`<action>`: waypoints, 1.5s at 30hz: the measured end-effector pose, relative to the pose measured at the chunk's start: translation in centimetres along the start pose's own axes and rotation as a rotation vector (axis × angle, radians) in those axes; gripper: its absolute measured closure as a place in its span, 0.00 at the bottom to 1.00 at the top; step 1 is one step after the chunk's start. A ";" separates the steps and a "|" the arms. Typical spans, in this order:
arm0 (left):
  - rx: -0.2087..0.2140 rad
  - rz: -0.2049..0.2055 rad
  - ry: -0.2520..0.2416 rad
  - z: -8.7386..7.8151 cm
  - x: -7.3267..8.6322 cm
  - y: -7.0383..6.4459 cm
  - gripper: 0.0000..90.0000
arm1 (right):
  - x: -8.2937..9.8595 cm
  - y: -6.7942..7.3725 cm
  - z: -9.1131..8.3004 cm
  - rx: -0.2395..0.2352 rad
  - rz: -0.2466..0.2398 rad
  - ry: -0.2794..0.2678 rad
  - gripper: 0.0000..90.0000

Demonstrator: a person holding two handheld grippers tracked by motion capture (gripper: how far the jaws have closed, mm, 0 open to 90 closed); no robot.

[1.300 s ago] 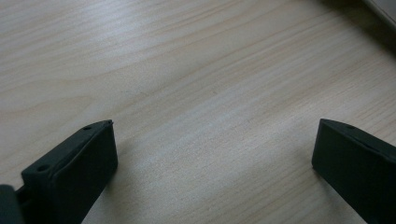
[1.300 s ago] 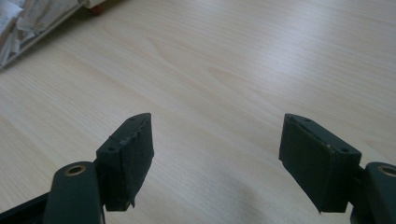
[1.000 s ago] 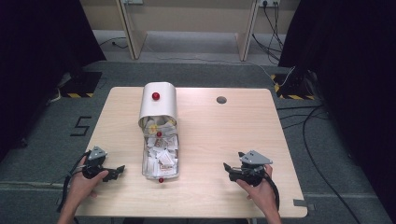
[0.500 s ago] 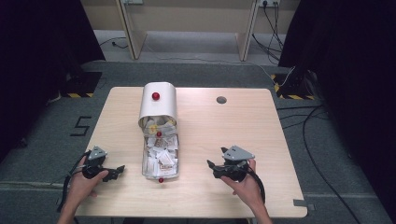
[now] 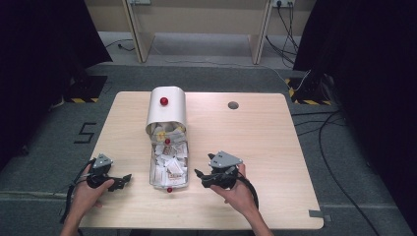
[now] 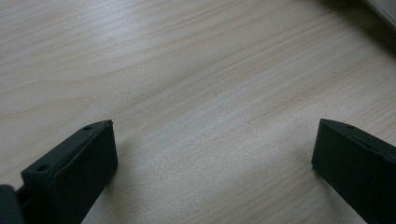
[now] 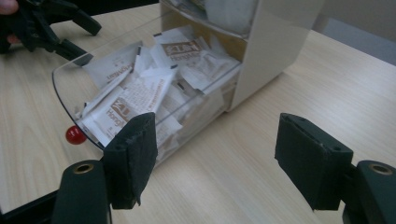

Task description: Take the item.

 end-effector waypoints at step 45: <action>0.000 0.001 0.001 0.0 0.0 0.0 0.00 | -3.2 4.1 5.0 -0.101 -0.110 0.008 0.44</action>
Point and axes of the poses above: each handheld gripper's, and its own axes: z roughly forward along the jaws, x roughly out of its underside, y roughly to its left, the point moved 2 cm from there along z, roughly forward along the jaws, and after that the axes turned 11 degrees about y, right-handed, at the moved point
